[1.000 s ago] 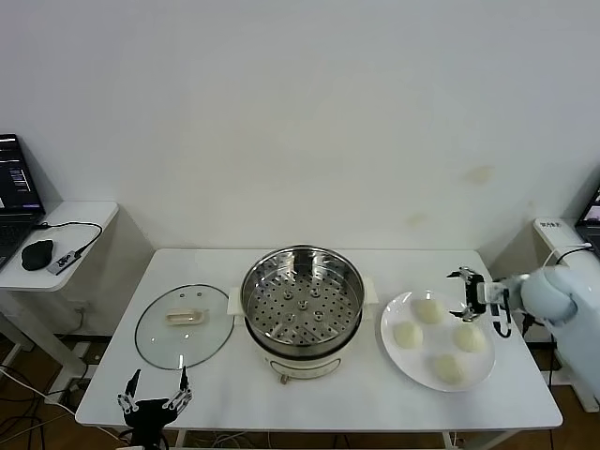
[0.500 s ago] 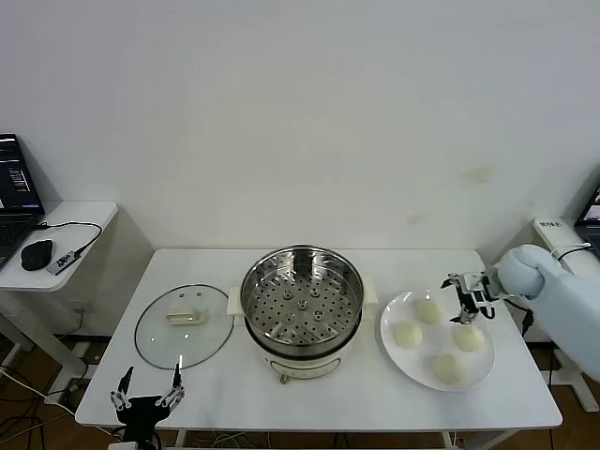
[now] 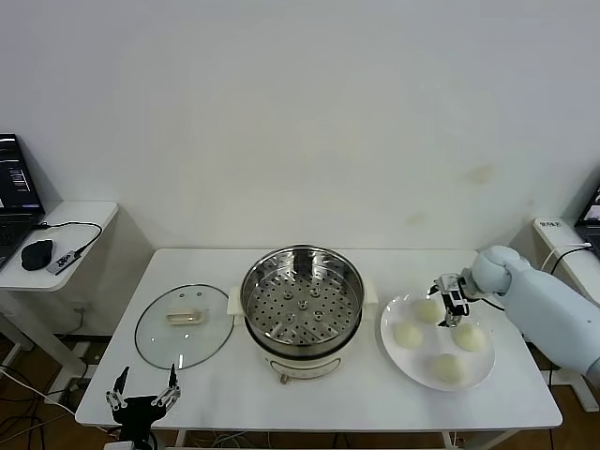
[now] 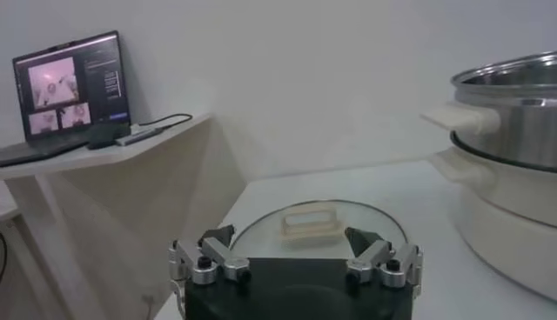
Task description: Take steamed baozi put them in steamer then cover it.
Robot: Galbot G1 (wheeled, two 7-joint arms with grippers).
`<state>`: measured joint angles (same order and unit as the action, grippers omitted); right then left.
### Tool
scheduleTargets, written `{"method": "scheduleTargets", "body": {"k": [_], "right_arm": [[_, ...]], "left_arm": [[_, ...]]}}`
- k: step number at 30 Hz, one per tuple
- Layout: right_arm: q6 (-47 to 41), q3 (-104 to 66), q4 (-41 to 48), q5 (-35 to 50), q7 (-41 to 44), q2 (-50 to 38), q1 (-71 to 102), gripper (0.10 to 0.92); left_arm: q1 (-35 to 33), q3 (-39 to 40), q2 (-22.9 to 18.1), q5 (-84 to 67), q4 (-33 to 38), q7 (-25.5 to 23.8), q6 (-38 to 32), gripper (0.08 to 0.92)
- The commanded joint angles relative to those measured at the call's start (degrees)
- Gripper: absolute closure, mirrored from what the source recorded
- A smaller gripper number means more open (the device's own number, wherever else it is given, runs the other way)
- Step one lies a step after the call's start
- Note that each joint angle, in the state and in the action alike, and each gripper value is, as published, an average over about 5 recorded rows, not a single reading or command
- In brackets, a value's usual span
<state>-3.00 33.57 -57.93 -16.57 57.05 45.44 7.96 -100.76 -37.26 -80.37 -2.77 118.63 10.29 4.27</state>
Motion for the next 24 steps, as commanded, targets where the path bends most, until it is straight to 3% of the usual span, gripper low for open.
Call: {"method": "scheduleTargets", "body": {"k": [1,17,24], "right_arm": [[0.0,1.6,3.0,-0.1,0.1,2.0,-1.0,0.212],[-0.2,1.2,4.6,-1.6,0.8,2.4,-1.0,0.381],[-0.4,3.0,1.8,0.3,1.7,0.4,-2.9,0.403]], "left_arm": [[0.0,-0.1,0.0,0.0,0.0,0.0,0.0,0.177],[0.0,-0.1,0.0,0.0,-0.2,0.0,-0.1,0.177],[0.0,-0.1,0.1,0.0,0.1,0.0,-0.1,0.177]]}}
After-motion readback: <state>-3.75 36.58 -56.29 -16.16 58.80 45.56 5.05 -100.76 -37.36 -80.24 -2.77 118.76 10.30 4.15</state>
